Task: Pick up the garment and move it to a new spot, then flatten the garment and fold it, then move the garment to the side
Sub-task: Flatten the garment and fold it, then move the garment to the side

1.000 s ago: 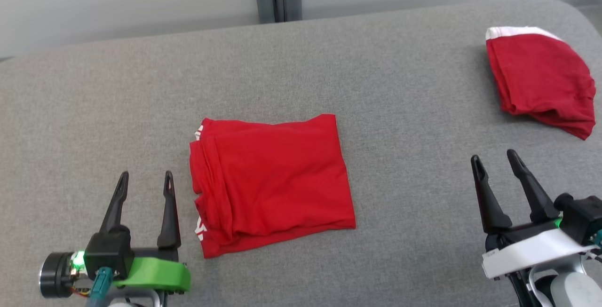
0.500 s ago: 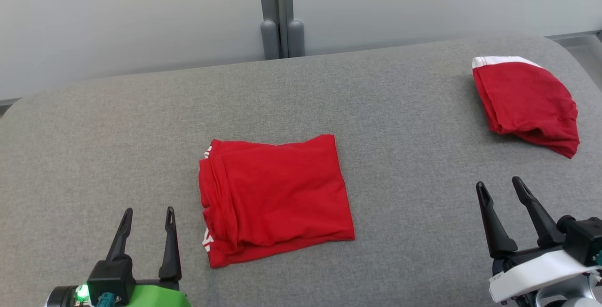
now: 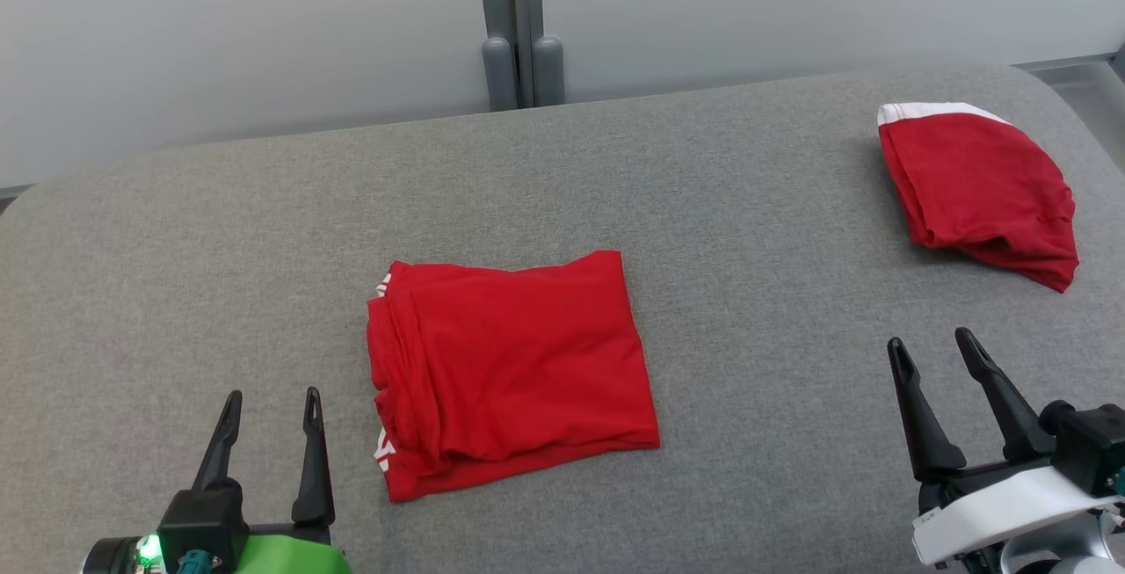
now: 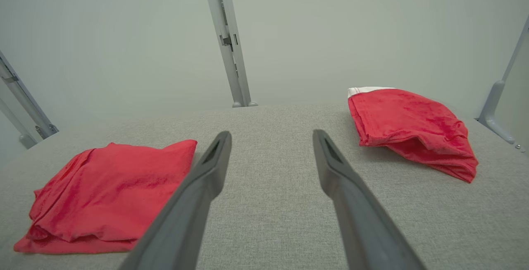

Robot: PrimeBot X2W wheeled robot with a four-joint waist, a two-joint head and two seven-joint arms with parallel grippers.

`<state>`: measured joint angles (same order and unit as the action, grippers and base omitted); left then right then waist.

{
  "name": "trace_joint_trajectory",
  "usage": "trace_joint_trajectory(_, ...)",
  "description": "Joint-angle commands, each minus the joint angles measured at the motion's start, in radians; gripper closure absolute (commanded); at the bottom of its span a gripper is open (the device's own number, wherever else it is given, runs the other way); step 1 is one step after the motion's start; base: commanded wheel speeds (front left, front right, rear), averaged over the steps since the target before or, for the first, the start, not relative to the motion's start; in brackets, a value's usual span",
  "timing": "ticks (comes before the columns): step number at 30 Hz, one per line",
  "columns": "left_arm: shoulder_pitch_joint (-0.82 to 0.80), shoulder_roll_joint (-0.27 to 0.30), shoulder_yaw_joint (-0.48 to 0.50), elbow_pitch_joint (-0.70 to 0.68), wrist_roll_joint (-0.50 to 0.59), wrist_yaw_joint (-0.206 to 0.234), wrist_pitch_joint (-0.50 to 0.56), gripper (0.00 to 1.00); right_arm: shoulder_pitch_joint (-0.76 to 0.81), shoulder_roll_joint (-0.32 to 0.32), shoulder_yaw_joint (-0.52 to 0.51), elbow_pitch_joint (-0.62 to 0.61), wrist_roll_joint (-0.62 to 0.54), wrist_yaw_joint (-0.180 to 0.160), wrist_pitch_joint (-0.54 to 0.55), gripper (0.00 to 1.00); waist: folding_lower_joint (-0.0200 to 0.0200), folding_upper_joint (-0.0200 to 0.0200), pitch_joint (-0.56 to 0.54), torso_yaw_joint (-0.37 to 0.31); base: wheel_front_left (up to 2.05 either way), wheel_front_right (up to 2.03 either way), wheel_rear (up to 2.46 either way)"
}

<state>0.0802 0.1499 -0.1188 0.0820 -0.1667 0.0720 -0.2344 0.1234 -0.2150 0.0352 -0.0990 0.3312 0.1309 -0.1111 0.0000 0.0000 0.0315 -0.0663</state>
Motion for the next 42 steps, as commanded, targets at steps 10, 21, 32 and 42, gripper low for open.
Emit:
trace_joint_trajectory(10, -0.049, 0.009, -0.002, -0.017, 0.0, 0.015, -0.008, 0.0, -0.011, -0.008, -0.018, -0.02, -0.009, -0.001, 0.007, 0.0, 0.0, 0.0, 0.042, 0.026, 0.0, 0.0, 0.0)
trace_joint_trajectory(21, -0.253, -0.035, -0.051, -0.035, 0.033, 0.007, -0.03, 0.0, -0.185, -0.075, 0.042, 0.078, 0.046, -0.001, 0.039, 0.0, 0.0, 0.0, 0.279, 0.182, 0.0, 0.0, 0.0)
trace_joint_trajectory(32, -0.37, -0.081, -0.075, -0.058, 0.046, -0.012, -0.03, 0.0, -0.41, -0.071, 0.29, 0.328, 0.139, -0.001, 0.083, 0.0, 0.0, 0.0, 0.376, 0.27, 0.0, 0.0, 0.0)
trace_joint_trajectory(42, -0.371, -0.088, -0.065, -0.066, 0.07, -0.024, -0.031, 0.0, -0.456, -0.081, 0.386, 0.416, 0.226, -0.001, 0.131, 1.0, 0.0, 0.0, 0.377, 0.235, 0.0, 0.0, 0.0)
